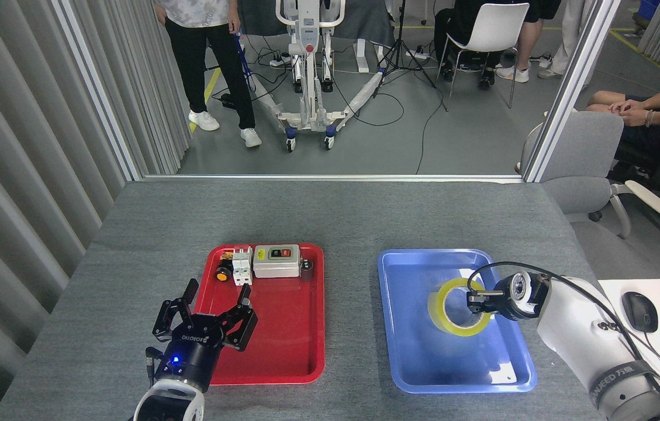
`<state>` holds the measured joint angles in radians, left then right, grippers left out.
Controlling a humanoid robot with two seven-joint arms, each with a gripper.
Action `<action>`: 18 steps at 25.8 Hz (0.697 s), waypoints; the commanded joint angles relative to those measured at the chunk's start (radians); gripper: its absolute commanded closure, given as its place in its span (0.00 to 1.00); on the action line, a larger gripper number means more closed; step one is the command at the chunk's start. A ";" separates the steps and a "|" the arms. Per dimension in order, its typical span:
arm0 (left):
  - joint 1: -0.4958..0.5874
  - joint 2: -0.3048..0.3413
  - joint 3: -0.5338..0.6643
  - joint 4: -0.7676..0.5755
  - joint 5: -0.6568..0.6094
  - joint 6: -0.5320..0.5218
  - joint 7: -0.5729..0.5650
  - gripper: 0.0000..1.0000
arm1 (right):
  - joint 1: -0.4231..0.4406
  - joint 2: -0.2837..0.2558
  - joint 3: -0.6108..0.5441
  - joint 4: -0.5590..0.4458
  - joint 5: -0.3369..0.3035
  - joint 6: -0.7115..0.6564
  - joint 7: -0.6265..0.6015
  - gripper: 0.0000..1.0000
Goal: Place and move tape with both arms
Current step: 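Lower the tape roll into the blue tray with the right gripper, then open the right gripper and release the tape in the blue tray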
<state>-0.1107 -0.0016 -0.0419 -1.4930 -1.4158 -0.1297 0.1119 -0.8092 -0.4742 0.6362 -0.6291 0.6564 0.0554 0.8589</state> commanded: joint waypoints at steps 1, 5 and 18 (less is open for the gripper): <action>-0.021 -0.001 -0.001 0.007 0.001 -0.001 -0.003 0.00 | 0.007 -0.001 -0.001 0.000 0.000 0.000 -0.012 0.75; -0.030 0.000 -0.001 0.010 0.001 -0.001 -0.001 0.00 | 0.005 -0.003 -0.001 0.000 0.000 0.000 -0.015 0.71; -0.024 0.003 -0.001 0.008 0.001 0.004 -0.001 0.00 | 0.007 0.002 0.000 -0.001 0.000 0.000 -0.017 0.61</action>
<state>-0.1363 0.0014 -0.0429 -1.4833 -1.4144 -0.1262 0.1098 -0.8024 -0.4748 0.6351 -0.6305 0.6567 0.0562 0.8422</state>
